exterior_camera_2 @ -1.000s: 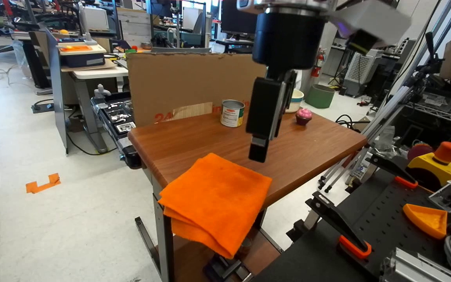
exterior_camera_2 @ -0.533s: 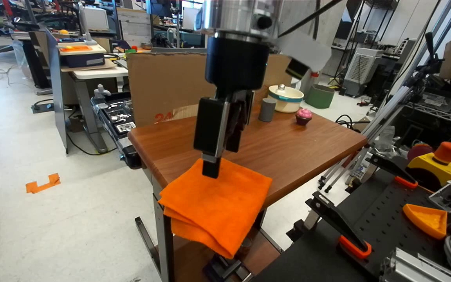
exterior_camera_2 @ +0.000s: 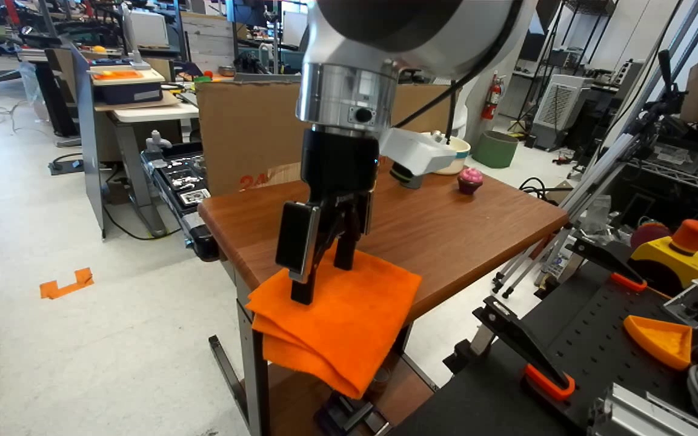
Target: Move the towel to the right
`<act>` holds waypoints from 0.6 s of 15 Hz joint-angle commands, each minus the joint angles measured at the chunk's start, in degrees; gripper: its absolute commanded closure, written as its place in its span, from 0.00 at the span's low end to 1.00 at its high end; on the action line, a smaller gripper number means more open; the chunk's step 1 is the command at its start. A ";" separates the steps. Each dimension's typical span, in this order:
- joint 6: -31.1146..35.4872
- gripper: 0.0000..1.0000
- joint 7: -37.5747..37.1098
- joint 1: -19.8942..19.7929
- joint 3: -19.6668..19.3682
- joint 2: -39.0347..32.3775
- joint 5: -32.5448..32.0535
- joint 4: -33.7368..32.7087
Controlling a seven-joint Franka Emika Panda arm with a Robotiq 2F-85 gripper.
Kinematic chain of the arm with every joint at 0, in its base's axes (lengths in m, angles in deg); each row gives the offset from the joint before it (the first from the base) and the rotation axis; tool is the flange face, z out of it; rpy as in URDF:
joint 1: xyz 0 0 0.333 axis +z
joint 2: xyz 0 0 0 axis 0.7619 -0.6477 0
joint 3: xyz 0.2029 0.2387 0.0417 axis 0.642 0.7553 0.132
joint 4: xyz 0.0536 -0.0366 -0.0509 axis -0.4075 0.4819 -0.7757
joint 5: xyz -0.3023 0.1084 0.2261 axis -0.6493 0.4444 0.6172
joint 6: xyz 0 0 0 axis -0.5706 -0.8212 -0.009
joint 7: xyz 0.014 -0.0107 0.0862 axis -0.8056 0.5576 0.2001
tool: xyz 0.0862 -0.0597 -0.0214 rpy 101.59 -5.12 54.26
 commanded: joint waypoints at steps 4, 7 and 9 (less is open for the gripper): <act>-0.45 0.00 0.67 -8.52 -1.27 -2.53 4.51 -1.58; 0.04 0.00 -1.18 -12.06 -4.55 -1.93 5.52 0.34; 0.62 0.00 -2.01 -13.83 -6.41 -1.64 5.66 1.58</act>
